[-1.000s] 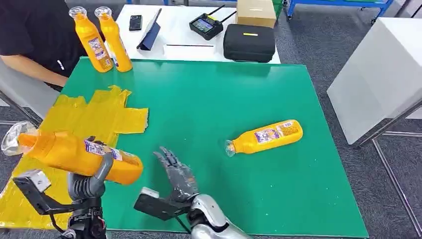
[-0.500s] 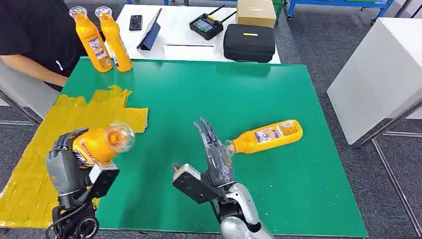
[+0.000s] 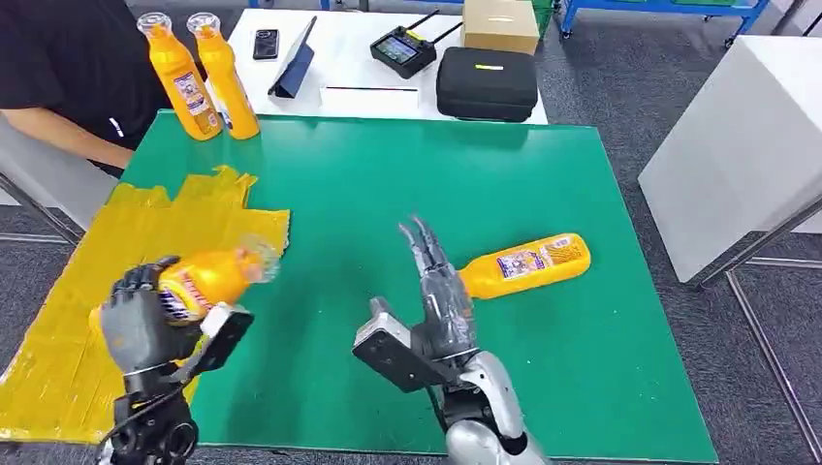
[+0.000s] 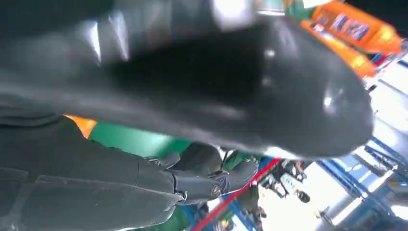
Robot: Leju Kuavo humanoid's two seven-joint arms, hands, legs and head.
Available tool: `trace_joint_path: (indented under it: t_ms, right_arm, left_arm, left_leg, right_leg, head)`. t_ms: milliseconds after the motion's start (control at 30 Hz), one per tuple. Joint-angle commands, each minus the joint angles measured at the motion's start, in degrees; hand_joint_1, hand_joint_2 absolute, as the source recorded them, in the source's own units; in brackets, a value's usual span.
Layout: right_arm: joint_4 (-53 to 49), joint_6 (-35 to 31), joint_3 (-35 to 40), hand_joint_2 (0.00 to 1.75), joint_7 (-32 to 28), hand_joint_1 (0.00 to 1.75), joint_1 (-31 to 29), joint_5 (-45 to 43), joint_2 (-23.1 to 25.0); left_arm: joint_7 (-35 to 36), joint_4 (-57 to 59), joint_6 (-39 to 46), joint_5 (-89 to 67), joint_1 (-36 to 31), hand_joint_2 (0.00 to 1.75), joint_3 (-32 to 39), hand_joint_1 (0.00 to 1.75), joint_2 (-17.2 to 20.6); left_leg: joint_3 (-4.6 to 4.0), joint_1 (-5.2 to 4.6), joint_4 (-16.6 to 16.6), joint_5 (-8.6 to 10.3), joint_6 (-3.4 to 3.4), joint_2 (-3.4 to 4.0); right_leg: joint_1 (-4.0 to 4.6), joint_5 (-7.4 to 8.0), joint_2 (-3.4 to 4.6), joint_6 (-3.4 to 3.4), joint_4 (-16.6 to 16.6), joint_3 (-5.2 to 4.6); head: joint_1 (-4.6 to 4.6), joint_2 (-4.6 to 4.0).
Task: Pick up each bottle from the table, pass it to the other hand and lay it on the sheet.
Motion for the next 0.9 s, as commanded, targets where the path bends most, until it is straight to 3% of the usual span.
trace_joint_path:
  t_ms: [33, 133, 167, 300, 433, 533, 600, 733, 833, 900]
  right_arm:
    - [-8.2, 3.1, -10.4, 0.00, 0.7, 0.00, 6.3, 4.6, -8.3]
    - [-10.0, 6.0, -13.0, 0.00, 2.7, 0.00, 9.1, 10.4, -9.9]
    - [-10.4, 6.6, -13.7, 1.75, 3.0, 0.00, 10.1, 11.2, -10.9]
    - [-11.2, 7.6, -19.7, 1.75, 4.1, 0.00, 14.8, 13.2, -15.5]
    - [-13.9, 8.7, -24.2, 1.75, 2.4, 0.00, 18.5, 13.0, -15.7]
    - [-13.2, 10.0, -24.8, 1.75, 1.9, 0.00, 18.3, 14.0, -16.1]
    - [-11.5, 12.5, -25.5, 1.75, 2.8, 0.00, 17.6, 13.0, -18.9]
    - [-10.4, 17.8, -30.4, 1.75, 6.5, 0.00, 19.3, 14.7, -22.6]
    - [-7.7, 17.7, -35.6, 1.75, 6.3, 0.00, 19.2, 17.5, -23.1]
    - [-4.4, 16.8, -38.1, 1.75, 5.9, 0.00, 18.6, 19.1, -24.3]
  left_arm:
    - [8.3, 28.7, -11.5, 1.8, -9.0, 0.00, -6.0, 0.00, 6.0]
    - [11.1, 27.1, -11.5, 1.1, -7.3, 0.00, -5.9, 0.00, 6.6]
    - [12.6, 26.1, -11.4, -0.2, -6.5, 0.00, -6.0, 0.00, 6.9]
    - [15.1, 20.5, -13.0, -1.6, -2.2, 0.00, -4.6, 0.00, 7.7]
    - [16.9, 16.4, -14.7, -2.6, 1.0, 0.00, -2.7, 0.00, 7.4]
    - [17.0, 12.9, -15.9, -3.1, 3.3, 0.00, -1.0, 0.00, 7.2]
    - [17.0, 12.0, -15.6, -3.1, 3.5, 0.00, -0.5, 0.00, 7.2]
    - [12.5, 8.2, -10.5, 1.5, 3.9, 0.00, -0.2, 0.00, 6.3]
    - [5.8, -0.1, -1.9, 10.6, 6.8, 0.00, 0.2, 0.00, 5.3]
    - [-2.4, -7.1, 2.3, 22.6, 9.3, 0.00, -0.1, 0.00, 4.6]
  left_leg:
    - [0.35, -0.01, -0.1, 0.02, 0.07, -0.49]
    - [0.21, -0.02, -0.1, -0.07, 0.08, -0.24]
    - [0.32, 0.01, 0.0, -0.18, 0.09, -0.26]
    - [0.34, -0.02, 0.0, -0.20, 0.10, -0.28]
    - [0.06, -0.07, 0.0, -0.16, 0.05, -0.06]
    - [0.18, -0.07, 0.0, -0.26, 0.05, -0.01]
    - [0.08, -0.07, 0.0, -0.17, 0.03, 0.09]
    - [0.21, -0.06, 0.0, -0.22, 0.08, -0.10]
    - [0.16, -0.06, 0.1, -0.21, 0.12, -0.21]
    - [0.18, -0.08, 0.1, -0.24, 0.13, -0.15]
  right_leg:
    - [0.02, -0.13, -0.37, -0.35, -0.1, 0.54]
    - [0.03, -0.07, -0.16, -0.30, -0.1, 0.77]
    - [0.06, -0.10, -0.14, -0.44, 0.0, 0.89]
    - [0.05, -0.13, -0.17, -0.44, 0.0, 0.95]
    - [-0.02, -0.06, 0.01, -0.19, 0.0, 0.60]
    - [0.01, -0.14, 0.10, -0.33, 0.1, 0.70]
    - [0.00, -0.02, 0.14, -0.16, 0.0, 0.62]
    - [0.01, -0.11, -0.03, -0.26, 0.0, 0.77]
    - [0.00, -0.14, -0.09, -0.23, 0.0, 0.76]
    - [-0.01, -0.14, -0.02, -0.26, 0.0, 0.78]
  head:
    - [0.05, 0.00]
    - [0.04, 0.00]
    - [0.02, 0.00]
    - [0.02, 0.00]
    - [0.02, 0.00]
    - [0.02, 0.00]
    - [0.02, 0.00]
    - [0.02, 0.00]
    - [0.02, 0.00]
    - [0.02, 0.00]
